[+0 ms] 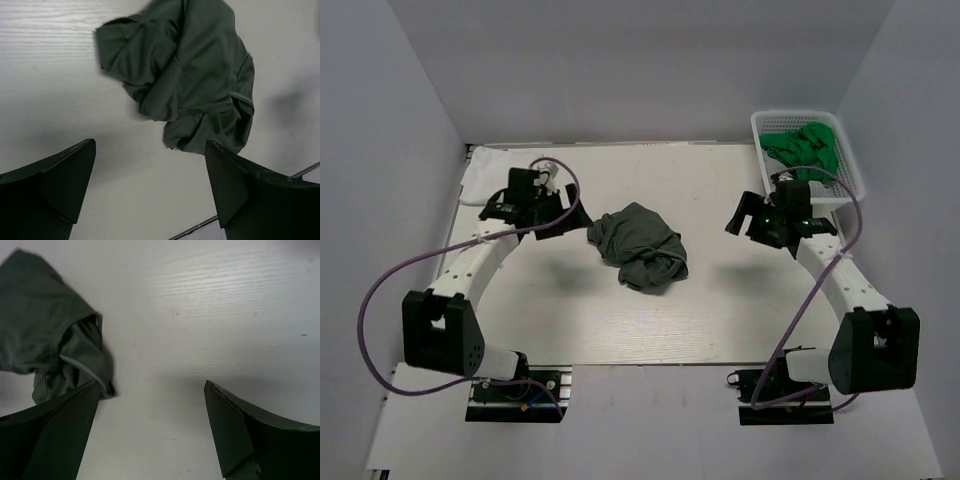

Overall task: Fold and stack the t-shirts
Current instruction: Flatten out the tshirt

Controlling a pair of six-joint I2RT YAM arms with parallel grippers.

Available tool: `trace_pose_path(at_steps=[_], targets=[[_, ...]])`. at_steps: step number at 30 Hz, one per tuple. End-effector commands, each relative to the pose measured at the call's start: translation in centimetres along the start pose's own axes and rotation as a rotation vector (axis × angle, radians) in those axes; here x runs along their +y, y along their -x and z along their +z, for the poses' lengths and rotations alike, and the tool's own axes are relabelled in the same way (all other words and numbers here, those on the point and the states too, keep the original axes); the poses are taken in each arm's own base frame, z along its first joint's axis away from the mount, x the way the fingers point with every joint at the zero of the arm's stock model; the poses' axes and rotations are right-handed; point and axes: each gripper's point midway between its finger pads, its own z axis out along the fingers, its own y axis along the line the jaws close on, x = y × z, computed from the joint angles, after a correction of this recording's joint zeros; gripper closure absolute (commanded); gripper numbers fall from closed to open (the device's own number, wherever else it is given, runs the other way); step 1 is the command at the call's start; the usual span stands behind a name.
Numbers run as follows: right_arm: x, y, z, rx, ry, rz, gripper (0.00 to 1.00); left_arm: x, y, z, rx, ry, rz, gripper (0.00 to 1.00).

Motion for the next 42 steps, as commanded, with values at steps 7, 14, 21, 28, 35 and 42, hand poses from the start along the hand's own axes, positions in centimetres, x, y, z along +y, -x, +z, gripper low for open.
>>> trace_pose_path(at_steps=[7, 14, 21, 28, 35, 42], targets=[[6.9, -5.6, 3.0, 0.178, 0.151, -0.163, 0.1, -0.7, -2.9, 6.4, 0.099, 0.106, 0.07, 0.06], [8.1, -8.6, 5.2, 0.259, 0.112, -0.216, 0.1, 1.1, -3.9, 10.1, 0.157, 0.169, 0.076, 0.26], [9.5, -10.8, 7.7, 0.308, 0.091, -0.235, 0.11, -1.0, -4.5, 12.2, 0.18, 0.065, 0.087, 0.54], [10.4, -11.7, 9.1, 0.337, 0.096, -0.241, 0.65, -2.2, -4.3, 12.8, 0.191, -0.009, 0.104, 1.0], [12.2, -6.5, 5.4, 0.172, 0.109, -0.3, 1.0, -7.0, 2.1, 8.2, -0.03, -0.121, 0.177, 1.0], [12.3, 1.0, -0.7, -0.088, 0.039, -0.338, 1.0, -11.5, 8.2, 0.1, -0.276, -0.2, 0.235, 1.0]])
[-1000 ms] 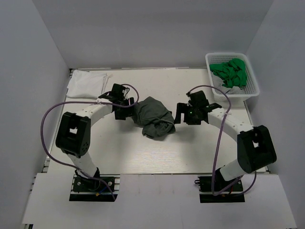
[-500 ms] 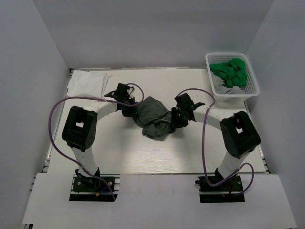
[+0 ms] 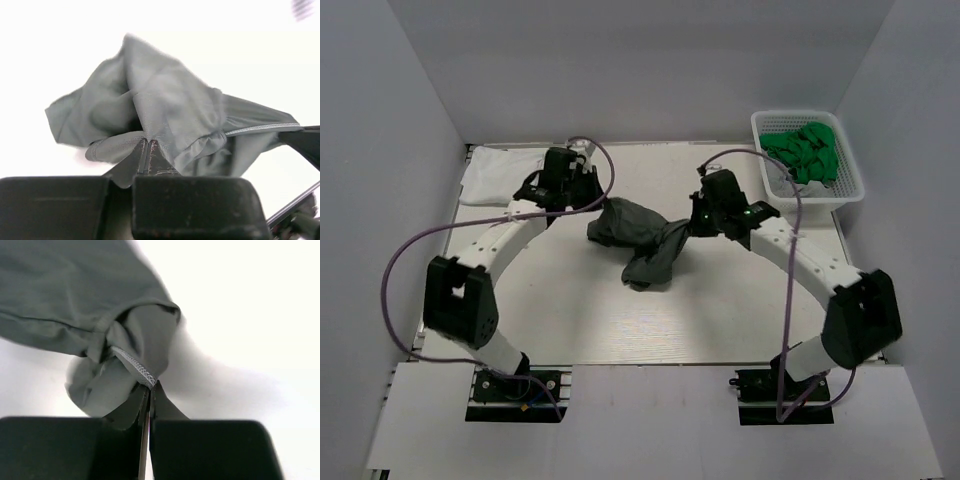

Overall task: Fold and stack the t-shirts
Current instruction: Flatten out the tshirt

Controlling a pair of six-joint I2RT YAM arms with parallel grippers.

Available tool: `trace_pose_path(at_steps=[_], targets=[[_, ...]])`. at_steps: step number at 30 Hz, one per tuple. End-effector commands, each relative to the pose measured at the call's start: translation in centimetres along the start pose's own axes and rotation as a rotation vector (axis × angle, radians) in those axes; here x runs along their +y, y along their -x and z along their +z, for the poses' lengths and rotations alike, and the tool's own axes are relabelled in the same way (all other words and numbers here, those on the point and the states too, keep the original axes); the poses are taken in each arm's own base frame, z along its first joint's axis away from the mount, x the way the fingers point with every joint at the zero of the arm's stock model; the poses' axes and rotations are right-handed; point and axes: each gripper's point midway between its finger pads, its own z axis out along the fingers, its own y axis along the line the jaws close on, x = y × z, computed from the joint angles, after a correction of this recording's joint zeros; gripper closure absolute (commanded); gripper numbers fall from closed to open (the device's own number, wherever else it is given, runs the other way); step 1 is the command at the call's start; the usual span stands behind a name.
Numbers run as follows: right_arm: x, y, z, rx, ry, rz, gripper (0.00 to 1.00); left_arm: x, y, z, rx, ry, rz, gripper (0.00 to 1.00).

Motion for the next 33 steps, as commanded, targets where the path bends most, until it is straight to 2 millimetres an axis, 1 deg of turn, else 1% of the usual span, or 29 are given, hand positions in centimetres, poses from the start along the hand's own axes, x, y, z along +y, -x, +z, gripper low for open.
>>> trace_pose_path(at_steps=[1, 2, 3, 4, 5, 6, 7, 8, 9, 10, 11, 12, 14, 15, 16, 17, 18, 19, 21, 22, 23, 24, 25, 26, 27, 28, 31, 33], targets=[[-1.2, 6.1, -6.0, -0.23, -0.106, -0.038, 1.0, -5.0, 8.3, -7.6, -0.299, -0.086, 0.093, 1.0], [-1.8, 7.4, -7.9, -0.285, -0.14, -0.034, 1.0, -5.5, 9.2, -9.1, -0.334, -0.089, 0.099, 1.0], [-1.8, 8.2, -9.5, -0.327, -0.148, -0.041, 1.0, -6.4, 10.5, -11.5, -0.398, -0.101, 0.11, 1.0], [-2.1, 9.7, -11.9, -0.395, -0.174, -0.035, 1.0, -6.7, 11.2, -12.9, -0.434, -0.091, 0.111, 1.0], [-2.1, 10.4, -13.2, -0.43, -0.173, -0.04, 1.0, -7.4, 12.3, -14.7, -0.485, -0.098, 0.118, 1.0], [-2.1, 11.0, -14.2, -0.458, -0.17, -0.055, 1.0, -7.6, 12.9, -16.2, -0.52, -0.091, 0.118, 1.0], [-2.1, 11.8, -17.0, -0.533, -0.165, -0.044, 1.0, -7.9, 13.6, -18.7, -0.581, -0.078, 0.117, 1.0], [-1.8, 12.8, -18.8, -0.577, -0.158, -0.074, 1.0, -8.6, 14.6, -20.8, -0.636, -0.084, 0.12, 1.0], [-1.7, 13.3, -19.9, -0.606, -0.151, -0.08, 1.0, -8.7, 14.9, -22.2, -0.663, -0.076, 0.117, 1.0], [-1.6, 13.9, -22.9, -0.681, -0.133, -0.071, 1.0, -8.8, 15.5, -23.8, -0.709, -0.062, 0.122, 1.0], [-1.2, 14.4, -24.3, -0.714, -0.116, -0.083, 1.0, -9.6, 15.8, -26.7, -0.761, -0.084, 0.129, 1.0], [-1.1, 14.7, -26.4, -0.757, -0.103, -0.099, 1.0, -9.9, 16.0, -28.1, -0.794, -0.089, 0.13, 1.0], [-0.3, 15.1, -29.2, -0.815, -0.053, -0.119, 1.0, -10.8, 16.2, -31.1, -0.855, -0.111, 0.148, 1.0], [0.5, 15.1, -31.1, -0.849, -0.004, -0.148, 1.0, -11.7, 15.8, -33.4, -0.893, -0.154, 0.166, 1.0], [0.9, 15.2, -32.1, -0.866, 0.018, -0.162, 1.0, -12.3, 15.6, -34.9, -0.919, -0.178, 0.176, 1.0], [2.4, 14.4, -33.2, -0.861, 0.107, -0.2, 1.0, -13.0, 15.7, -36.6, -0.955, -0.207, 0.189, 1.0], [3.1, 14.9, -35.3, -0.899, 0.144, -0.209, 1.0, -13.5, 15.2, -37.5, -0.964, -0.234, 0.203, 1.0], [3.6, 14.7, -36.0, -0.903, 0.177, -0.223, 1.0, -14.4, 14.8, -39.9, -1.006, -0.278, 0.209, 1.0], [5.4, 14.1, -38.9, -0.934, 0.289, -0.274, 1.0, -15.5, 14.5, -42.7, -1.053, -0.325, 0.241, 1.0], [6.0, 13.8, -39.5, -0.94, 0.329, -0.29, 1.0, -16.3, 14.6, -44.5, -1.085, -0.351, 0.256, 1.0], [6.6, 13.2, -41.4, -0.969, 0.374, -0.312, 1.0, -16.5, 14.4, -45.6, -1.099, -0.357, 0.259, 1.0], [7.0, 13.2, -42.5, -0.993, 0.4, -0.326, 1.0, -16.8, 14.1, -46.3, -1.099, -0.368, 0.267, 1.0], [7.1, 12.9, -44.1, -1.025, 0.421, -0.336, 1.0, -17.5, 14.1, -48.2, -1.134, -0.391, 0.281, 1.0], [7.3, 12.6, -44.9, -1.038, 0.436, -0.342, 1.0, -17.7, 13.9, -48.8, -1.135, -0.401, 0.288, 1.0], [7.6, 12.2, -45.7, -1.051, 0.465, -0.357, 1.0, -17.9, 13.9, -48.9, -1.127, -0.406, 0.293, 1.0], [7.8, 12.0, -47.1, -1.085, 0.485, -0.365, 1.0, -18.4, 13.9, -50.5, -1.159, -0.419, 0.307, 1.0], [8.1, 11.7, -48.5, -1.109, 0.517, -0.373, 1.0, -18.9, 13.6, -51.9, -1.182, -0.441, 0.323, 1.0], [8.0, 12.0, -48.2, -1.106, 0.506, -0.365, 1.0, -19.0, 13.9, -51.9, -1.183, -0.442, 0.323, 1.0]])
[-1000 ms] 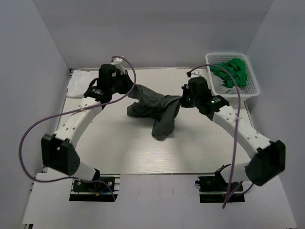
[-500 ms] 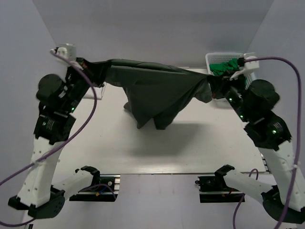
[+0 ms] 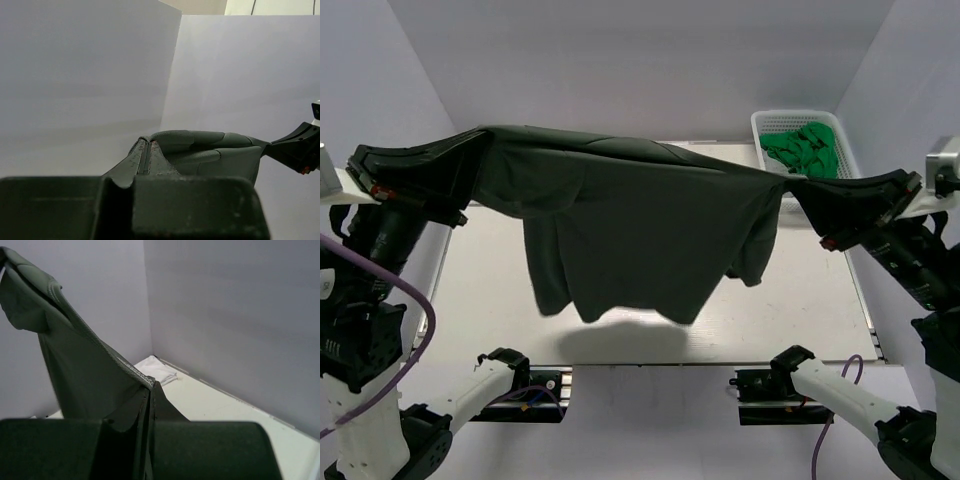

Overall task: Fold and stack the t-shirts
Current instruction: Flatten out the tshirt

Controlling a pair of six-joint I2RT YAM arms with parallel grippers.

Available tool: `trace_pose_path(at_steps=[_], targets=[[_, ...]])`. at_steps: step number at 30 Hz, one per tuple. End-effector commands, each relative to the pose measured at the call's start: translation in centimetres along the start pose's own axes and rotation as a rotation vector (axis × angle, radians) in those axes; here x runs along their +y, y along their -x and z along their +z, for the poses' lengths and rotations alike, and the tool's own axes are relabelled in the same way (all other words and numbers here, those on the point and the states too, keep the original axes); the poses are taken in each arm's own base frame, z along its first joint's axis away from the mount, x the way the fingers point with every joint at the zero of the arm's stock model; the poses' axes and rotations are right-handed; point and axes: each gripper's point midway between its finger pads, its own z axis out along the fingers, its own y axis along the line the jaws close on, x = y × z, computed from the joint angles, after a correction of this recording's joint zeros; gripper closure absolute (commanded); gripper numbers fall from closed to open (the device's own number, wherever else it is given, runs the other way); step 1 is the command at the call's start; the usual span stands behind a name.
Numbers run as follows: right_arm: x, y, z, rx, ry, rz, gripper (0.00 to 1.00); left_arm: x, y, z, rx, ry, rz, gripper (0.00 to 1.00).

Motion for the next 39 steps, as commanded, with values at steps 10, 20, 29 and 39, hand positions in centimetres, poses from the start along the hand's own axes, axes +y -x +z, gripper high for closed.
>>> trace_pose_path(at_steps=[10, 20, 29, 39], targets=[[-10.4, -6.9, 5.3, 0.151, -0.479, 0.032, 1.0, 11.6, -14.5, 7.9, 0.271, 0.304, -0.073, 1.0], [-24.2, -32.4, 10.2, 0.723, -0.885, 0.015, 1.0, 28.9, -46.1, 6.9, 0.879, 0.723, -0.108, 0.47], [-30.6, -43.7, 9.3, 1.016, -0.945, 0.065, 0.21, 33.5, -54.1, 2.0, 1.162, 0.899, -0.12, 0.0], [-23.3, -45.7, 8.2, 1.031, -0.626, 0.26, 0.1, 24.3, -48.3, -5.6, 1.15, 0.829, -0.276, 0.0]])
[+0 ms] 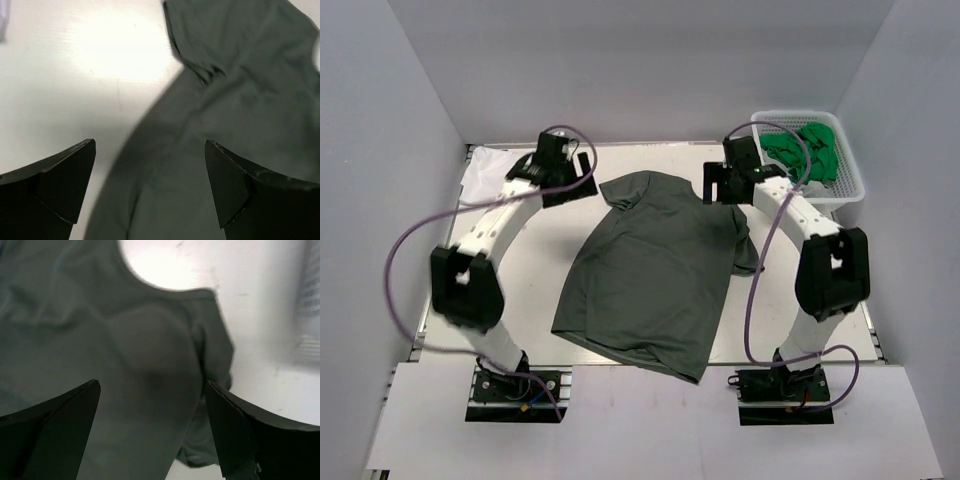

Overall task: Fold and stack the t-shirts
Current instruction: Flatten out the tshirt

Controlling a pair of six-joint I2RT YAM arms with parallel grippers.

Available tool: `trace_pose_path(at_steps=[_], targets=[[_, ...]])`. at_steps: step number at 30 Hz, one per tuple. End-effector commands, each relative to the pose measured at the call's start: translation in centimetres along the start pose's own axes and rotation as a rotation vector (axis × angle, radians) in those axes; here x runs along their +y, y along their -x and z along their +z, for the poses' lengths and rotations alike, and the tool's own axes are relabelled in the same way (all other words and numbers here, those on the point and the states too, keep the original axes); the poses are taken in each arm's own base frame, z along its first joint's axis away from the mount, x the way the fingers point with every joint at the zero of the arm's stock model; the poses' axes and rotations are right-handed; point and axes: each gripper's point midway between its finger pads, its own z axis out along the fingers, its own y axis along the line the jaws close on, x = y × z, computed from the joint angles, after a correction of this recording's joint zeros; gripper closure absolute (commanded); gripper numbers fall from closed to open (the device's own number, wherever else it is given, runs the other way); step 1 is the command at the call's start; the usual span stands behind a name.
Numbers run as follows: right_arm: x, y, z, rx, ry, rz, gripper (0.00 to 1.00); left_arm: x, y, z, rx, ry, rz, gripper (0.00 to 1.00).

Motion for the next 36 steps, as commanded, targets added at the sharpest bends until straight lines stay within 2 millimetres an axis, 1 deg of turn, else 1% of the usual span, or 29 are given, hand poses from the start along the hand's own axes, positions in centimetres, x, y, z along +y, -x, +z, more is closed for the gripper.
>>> trace_pose_path(at_steps=[1, 2, 3, 4, 5, 6, 7, 8, 9, 10, 11, 12, 14, 15, 16, 17, 18, 20, 22, 23, 24, 26, 27, 28, 30, 33, 34, 35, 36], targets=[[3.3, -0.8, -1.8, -0.011, 0.199, 0.004, 0.1, -0.8, -4.9, -3.1, 0.066, -0.116, -0.049, 0.0], [4.2, -2.1, -2.2, -0.005, 0.259, 0.002, 0.1, -1.2, -5.9, -3.5, 0.076, -0.161, -0.059, 0.0], [4.4, -2.3, -2.3, -0.01, 0.273, 0.013, 0.1, -2.3, -6.9, -5.2, 0.092, -0.253, -0.067, 0.0], [4.5, -2.3, -2.8, -0.023, 0.291, 0.017, 0.1, -1.9, -10.4, -4.8, 0.172, -0.272, -0.082, 0.0], [5.2, -3.5, -2.5, 0.0, 0.334, 0.021, 0.1, -3.1, -11.7, -5.4, 0.212, -0.364, -0.094, 0.0], [5.4, -4.0, -2.6, 0.014, 0.346, 0.036, 0.1, -3.2, -13.1, -5.5, 0.246, -0.396, -0.108, 0.0], [5.8, -4.4, -2.7, 0.021, 0.376, 0.039, 0.1, -2.7, -16.1, -5.3, 0.318, -0.403, -0.122, 0.0], [5.9, -4.8, -2.5, 0.029, 0.379, 0.044, 0.1, -2.9, -17.4, -5.5, 0.367, -0.424, -0.156, 0.0], [6.0, -5.4, -2.3, 0.046, 0.38, 0.057, 0.1, -2.8, -18.7, -5.5, 0.399, -0.423, -0.152, 0.0], [6.0, -5.9, -2.0, 0.057, 0.378, 0.062, 0.1, -2.2, -19.9, -5.3, 0.43, -0.403, -0.17, 0.0], [6.1, -6.3, -1.8, 0.071, 0.379, 0.063, 0.1, -1.4, -20.6, -5.0, 0.44, -0.356, -0.181, 0.0], [6.1, -6.9, -1.6, 0.087, 0.379, 0.075, 0.1, -0.8, -21.4, -5.2, 0.466, -0.318, -0.178, 0.0], [6.4, -7.5, -1.4, 0.104, 0.391, 0.079, 0.1, 0.6, -21.5, -5.2, 0.448, -0.237, -0.173, 0.0], [6.4, -8.0, -1.2, 0.114, 0.391, 0.087, 0.1, 1.4, -22.2, -5.4, 0.473, -0.196, -0.174, 0.0], [6.5, -8.7, -1.0, 0.133, 0.4, 0.095, 0.1, 1.7, -22.1, -5.7, 0.465, -0.18, -0.172, 0.0], [6.6, -8.8, -0.9, 0.137, 0.406, 0.101, 0.1, 2.2, -22.1, -5.8, 0.457, -0.153, -0.169, 0.0], [6.7, -9.5, -0.8, 0.151, 0.412, 0.117, 0.1, 2.3, -22.2, -6.2, 0.458, -0.151, -0.169, 0.0], [7.0, -10.8, -0.6, 0.184, 0.425, 0.132, 0.1, 3.0, -23.0, -7.1, 0.47, -0.131, -0.178, 0.0], [7.2, -12.0, -0.5, 0.212, 0.439, 0.134, 0.1, 3.7, -24.3, -7.5, 0.483, -0.118, -0.196, 0.0], [7.3, -12.1, -0.4, 0.212, 0.443, 0.136, 0.1, 4.3, -25.4, -7.6, 0.504, -0.102, -0.208, 0.0], [7.4, -12.2, -0.7, 0.212, 0.454, 0.131, 0.1, 4.5, -26.0, -7.5, 0.518, -0.088, -0.227, 0.0], [7.5, -12.6, -1.0, 0.214, 0.451, 0.102, 0.1, 4.9, -26.2, -7.2, 0.499, -0.073, -0.236, 0.0], [7.8, -12.7, -1.3, 0.213, 0.451, 0.09, 0.1, 4.7, -25.9, -7.0, 0.488, -0.077, -0.249, 0.0], [7.8, -13.1, -1.5, 0.221, 0.441, 0.075, 0.1, 4.6, -25.6, -6.4, 0.471, -0.077, -0.247, 0.0], [7.6, -13.8, -1.5, 0.229, 0.41, 0.056, 0.1, 4.7, -26.0, -5.7, 0.485, -0.062, -0.266, 0.0], [6.6, -15.6, -0.9, 0.27, 0.364, 0.061, 0.1, 3.7, -26.2, -5.0, 0.51, -0.112, -0.274, 0.0], [6.5, -16.0, -0.7, 0.285, 0.351, 0.077, 0.1, 3.7, -26.4, -4.6, 0.517, -0.107, -0.275, 0.0], [5.7, -16.7, -0.3, 0.306, 0.307, 0.086, 0.1, 3.8, -26.0, -4.2, 0.506, -0.108, -0.285, 0.0], [5.4, -16.9, -0.1, 0.31, 0.293, 0.087, 0.1, 4.1, -26.5, -4.0, 0.525, -0.105, -0.309, 0.0]])
